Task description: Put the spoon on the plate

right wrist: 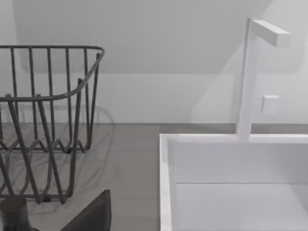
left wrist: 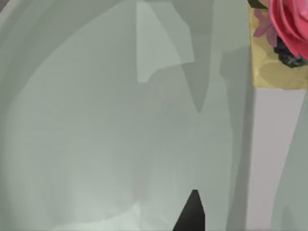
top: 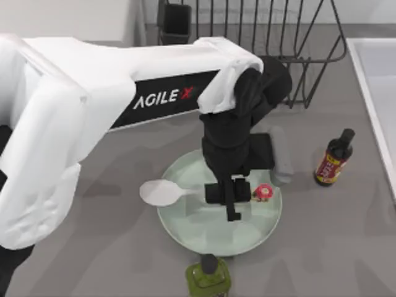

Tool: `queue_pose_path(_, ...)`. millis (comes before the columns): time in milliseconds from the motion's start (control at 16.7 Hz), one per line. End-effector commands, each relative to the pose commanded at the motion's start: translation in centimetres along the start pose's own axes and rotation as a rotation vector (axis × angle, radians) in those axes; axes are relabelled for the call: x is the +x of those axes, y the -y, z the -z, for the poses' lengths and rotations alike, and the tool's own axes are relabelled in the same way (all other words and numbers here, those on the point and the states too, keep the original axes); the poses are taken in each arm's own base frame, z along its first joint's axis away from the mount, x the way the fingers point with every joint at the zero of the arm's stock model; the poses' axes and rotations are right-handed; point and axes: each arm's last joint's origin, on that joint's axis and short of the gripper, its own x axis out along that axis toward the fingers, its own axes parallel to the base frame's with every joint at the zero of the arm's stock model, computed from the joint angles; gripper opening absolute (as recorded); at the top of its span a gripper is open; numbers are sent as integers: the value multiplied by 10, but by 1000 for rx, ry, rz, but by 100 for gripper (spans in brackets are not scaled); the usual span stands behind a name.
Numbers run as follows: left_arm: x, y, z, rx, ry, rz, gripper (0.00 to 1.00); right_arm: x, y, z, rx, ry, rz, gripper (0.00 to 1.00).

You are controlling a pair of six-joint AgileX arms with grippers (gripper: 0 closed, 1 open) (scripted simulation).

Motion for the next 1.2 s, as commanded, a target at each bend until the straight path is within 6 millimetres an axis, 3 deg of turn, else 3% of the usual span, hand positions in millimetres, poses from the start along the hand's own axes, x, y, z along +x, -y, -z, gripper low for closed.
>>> queue_pose_path(300,4,0,1,-1,-8,8,0,0,0,0,0,0,0,100)
queue_pose_path(1080,4,0,1,-1,-8,8,98,0,0,0,0,0,0,100)
queue_pose_path(1200,4,0,1,-1,-8,8,100,0,0,0,0,0,0,100)
